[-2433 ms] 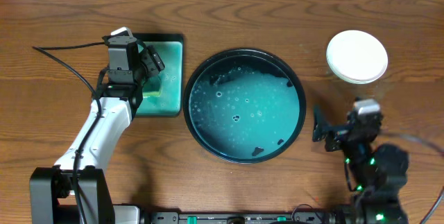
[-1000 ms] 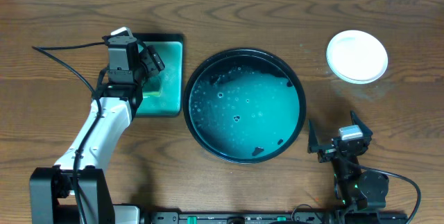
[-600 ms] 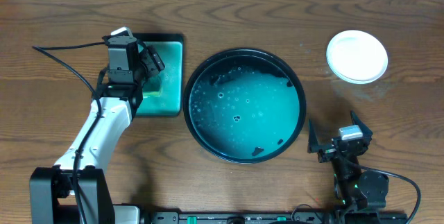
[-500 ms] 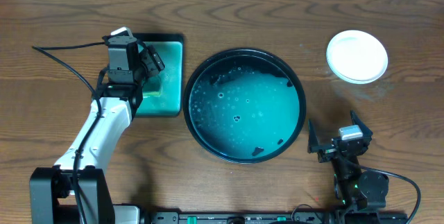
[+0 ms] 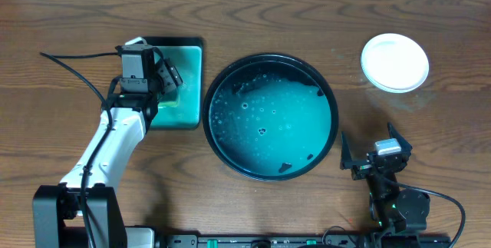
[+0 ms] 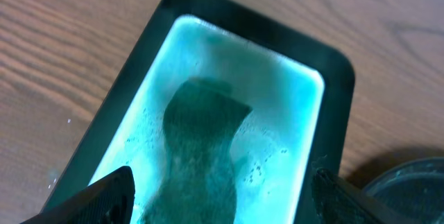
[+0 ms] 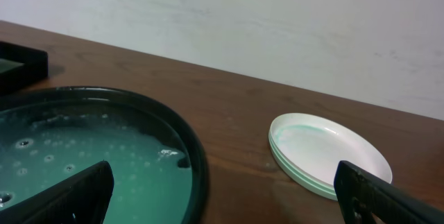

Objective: Clean dirty plates on tray and stack at the side

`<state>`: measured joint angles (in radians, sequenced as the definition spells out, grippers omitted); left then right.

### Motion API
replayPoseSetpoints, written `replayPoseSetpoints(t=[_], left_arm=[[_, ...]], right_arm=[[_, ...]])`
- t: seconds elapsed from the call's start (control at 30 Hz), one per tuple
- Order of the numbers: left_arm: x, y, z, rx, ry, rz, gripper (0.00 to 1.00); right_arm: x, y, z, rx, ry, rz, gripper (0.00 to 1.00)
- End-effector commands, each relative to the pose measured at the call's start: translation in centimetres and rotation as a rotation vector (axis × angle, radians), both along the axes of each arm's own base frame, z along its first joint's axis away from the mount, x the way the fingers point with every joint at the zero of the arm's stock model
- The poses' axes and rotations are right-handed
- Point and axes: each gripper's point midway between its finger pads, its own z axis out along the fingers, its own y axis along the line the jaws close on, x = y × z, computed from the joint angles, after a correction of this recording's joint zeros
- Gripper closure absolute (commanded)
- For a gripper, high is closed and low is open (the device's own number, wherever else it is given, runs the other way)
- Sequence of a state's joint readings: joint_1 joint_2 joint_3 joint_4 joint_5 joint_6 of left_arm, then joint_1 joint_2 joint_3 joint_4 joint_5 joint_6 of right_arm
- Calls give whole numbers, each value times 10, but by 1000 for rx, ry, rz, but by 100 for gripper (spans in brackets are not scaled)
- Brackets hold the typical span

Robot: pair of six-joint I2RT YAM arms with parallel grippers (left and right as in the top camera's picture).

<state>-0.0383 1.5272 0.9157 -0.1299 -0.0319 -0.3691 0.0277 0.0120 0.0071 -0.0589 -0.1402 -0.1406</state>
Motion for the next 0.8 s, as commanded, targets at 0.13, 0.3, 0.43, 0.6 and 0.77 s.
replayPoseSetpoints(t=[0.13, 0.3, 0.43, 0.6, 0.77], left_arm=[[-31, 3, -18, 68, 141, -66, 18], [-64, 4, -22, 119, 179, -135, 18], [-94, 5, -25, 126, 133, -139, 18], [-120, 5, -19, 166, -45, -167, 18], [-147, 6, 2, 176, -279, -147, 18]], right_arm=[[0, -2, -1, -11, -1, -10, 1], [0, -2, -1, -11, -1, -10, 1], [0, -2, -1, -11, -1, -10, 1], [0, -2, -1, -11, -1, -10, 1], [0, -2, -1, -11, -1, -10, 1]])
